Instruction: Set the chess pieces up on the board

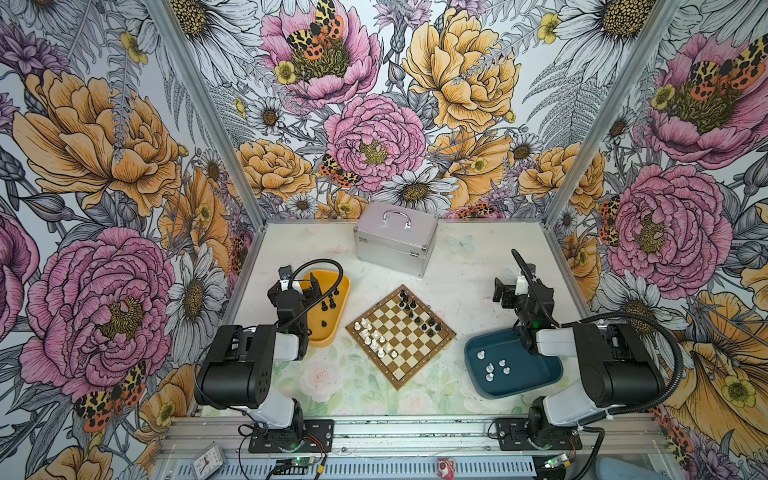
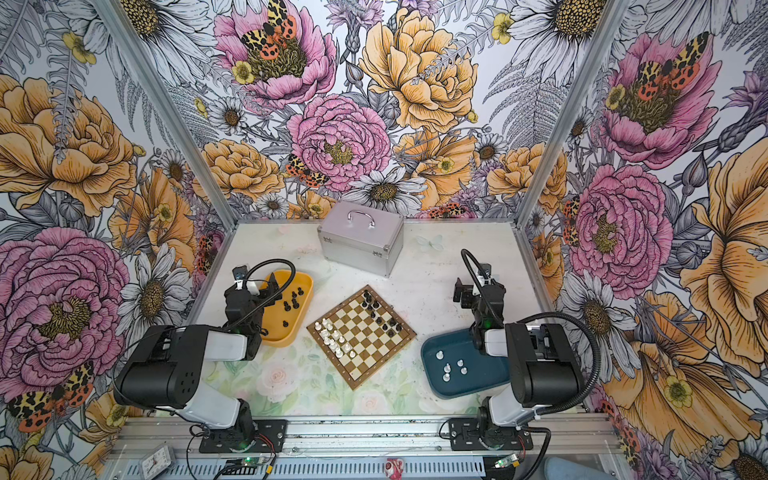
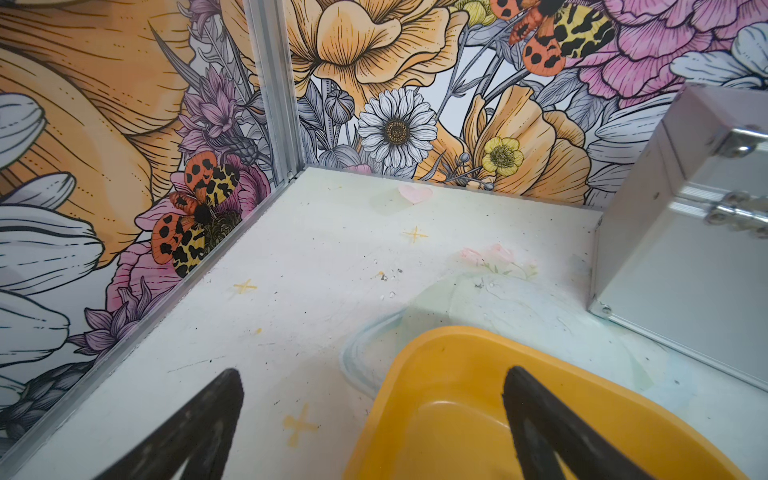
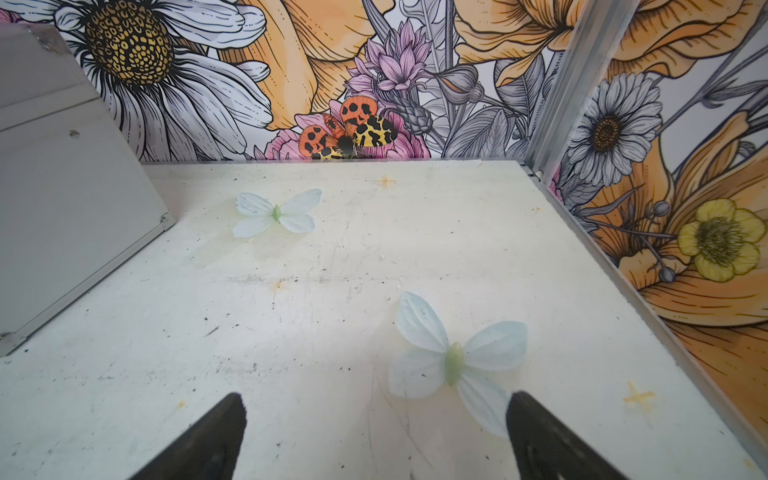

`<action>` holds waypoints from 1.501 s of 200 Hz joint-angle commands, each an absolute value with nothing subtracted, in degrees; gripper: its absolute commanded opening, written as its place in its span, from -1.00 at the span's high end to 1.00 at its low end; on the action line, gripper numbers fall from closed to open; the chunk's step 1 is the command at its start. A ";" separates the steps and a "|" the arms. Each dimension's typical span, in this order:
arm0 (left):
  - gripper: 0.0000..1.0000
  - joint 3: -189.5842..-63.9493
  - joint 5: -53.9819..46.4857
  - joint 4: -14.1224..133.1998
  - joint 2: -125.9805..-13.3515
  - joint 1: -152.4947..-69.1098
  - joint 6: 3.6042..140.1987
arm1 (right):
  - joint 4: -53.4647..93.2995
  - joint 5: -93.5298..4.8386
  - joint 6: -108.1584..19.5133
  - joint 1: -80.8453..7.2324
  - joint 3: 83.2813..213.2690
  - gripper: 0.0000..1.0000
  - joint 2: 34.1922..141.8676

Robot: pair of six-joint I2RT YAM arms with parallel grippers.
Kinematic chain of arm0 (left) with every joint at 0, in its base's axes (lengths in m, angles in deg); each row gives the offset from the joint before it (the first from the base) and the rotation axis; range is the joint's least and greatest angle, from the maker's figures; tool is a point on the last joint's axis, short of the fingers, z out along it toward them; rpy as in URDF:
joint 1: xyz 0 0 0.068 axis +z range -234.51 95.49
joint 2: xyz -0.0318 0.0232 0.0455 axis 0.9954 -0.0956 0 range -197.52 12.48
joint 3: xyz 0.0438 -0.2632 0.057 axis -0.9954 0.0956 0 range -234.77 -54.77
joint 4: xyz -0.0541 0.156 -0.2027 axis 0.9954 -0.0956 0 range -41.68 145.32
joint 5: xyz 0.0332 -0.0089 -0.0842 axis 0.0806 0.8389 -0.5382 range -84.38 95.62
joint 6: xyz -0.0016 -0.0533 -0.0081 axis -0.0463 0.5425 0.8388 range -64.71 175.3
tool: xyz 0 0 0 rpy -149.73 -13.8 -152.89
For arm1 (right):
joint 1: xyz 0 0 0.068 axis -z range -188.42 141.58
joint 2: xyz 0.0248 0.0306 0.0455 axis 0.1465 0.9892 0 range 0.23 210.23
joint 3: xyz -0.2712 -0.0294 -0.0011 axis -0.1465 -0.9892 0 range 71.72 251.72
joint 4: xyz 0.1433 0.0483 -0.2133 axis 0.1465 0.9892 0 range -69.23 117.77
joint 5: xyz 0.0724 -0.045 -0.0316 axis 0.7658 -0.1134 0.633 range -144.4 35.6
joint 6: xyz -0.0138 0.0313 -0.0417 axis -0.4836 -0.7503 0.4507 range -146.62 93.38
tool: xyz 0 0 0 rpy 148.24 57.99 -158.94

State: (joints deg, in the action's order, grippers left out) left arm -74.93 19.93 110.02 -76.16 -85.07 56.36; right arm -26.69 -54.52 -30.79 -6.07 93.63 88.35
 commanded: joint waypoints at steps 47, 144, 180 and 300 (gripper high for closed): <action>-0.98 -76.30 18.14 109.39 -76.34 -85.63 55.32 | -28.13 -53.64 -31.06 -5.70 94.57 -0.99 88.32; -0.98 -97.05 25.33 68.00 -60.30 -86.60 56.81 | 38.46 -65.92 -47.05 -9.31 129.80 -0.99 73.80; -0.98 -103.44 28.29 50.12 -54.75 -91.07 63.84 | 47.27 -61.78 -46.59 -12.93 131.31 -0.99 71.65; -0.83 -101.75 26.82 19.35 -37.36 -101.46 84.73 | 63.14 -68.93 -47.04 -27.18 137.98 -0.99 70.74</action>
State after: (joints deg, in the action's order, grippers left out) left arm -101.62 28.21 27.09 -38.11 -100.83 81.49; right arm 60.43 -67.70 -46.76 -25.50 135.82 72.24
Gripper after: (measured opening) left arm 0.918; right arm 0.995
